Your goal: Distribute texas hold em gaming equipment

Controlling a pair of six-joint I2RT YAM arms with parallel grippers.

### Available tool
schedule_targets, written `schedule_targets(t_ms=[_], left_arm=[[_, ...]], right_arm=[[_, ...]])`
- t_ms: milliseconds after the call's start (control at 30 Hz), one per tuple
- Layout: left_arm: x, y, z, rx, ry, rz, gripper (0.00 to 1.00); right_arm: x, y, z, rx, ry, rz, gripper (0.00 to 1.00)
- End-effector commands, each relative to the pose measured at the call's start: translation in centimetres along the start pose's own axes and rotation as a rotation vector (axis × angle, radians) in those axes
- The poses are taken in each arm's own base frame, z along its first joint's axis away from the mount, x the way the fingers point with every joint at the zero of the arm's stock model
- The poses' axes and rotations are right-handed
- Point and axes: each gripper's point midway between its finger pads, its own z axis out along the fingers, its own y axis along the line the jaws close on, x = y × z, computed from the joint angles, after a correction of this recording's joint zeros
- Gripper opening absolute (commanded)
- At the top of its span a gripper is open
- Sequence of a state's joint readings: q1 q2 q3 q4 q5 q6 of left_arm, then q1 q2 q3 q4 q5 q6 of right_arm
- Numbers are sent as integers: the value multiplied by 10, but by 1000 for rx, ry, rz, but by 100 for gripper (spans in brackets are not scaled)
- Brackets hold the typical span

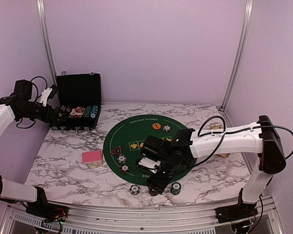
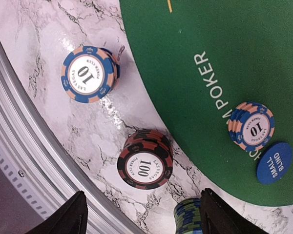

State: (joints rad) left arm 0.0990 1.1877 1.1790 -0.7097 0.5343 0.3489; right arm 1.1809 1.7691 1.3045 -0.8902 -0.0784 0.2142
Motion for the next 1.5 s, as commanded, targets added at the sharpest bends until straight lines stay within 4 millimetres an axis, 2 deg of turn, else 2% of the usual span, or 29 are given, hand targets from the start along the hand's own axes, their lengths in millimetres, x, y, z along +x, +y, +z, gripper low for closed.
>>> schedule_targets(t_ms=[0, 333, 700, 1467], left_arm=[[-6, -6, -10, 8, -17, 12, 99], [-5, -7, -10, 9, -16, 17, 99], [-4, -7, -10, 9, -14, 18, 99], [-5, -7, -11, 6, -17, 21, 99]], right_arm=[[-12, 14, 4, -29, -22, -19, 76], [-17, 5, 16, 32, -13, -32, 71], [-21, 6, 22, 25, -17, -34, 62], [-9, 11, 35, -6, 14, -34, 52]])
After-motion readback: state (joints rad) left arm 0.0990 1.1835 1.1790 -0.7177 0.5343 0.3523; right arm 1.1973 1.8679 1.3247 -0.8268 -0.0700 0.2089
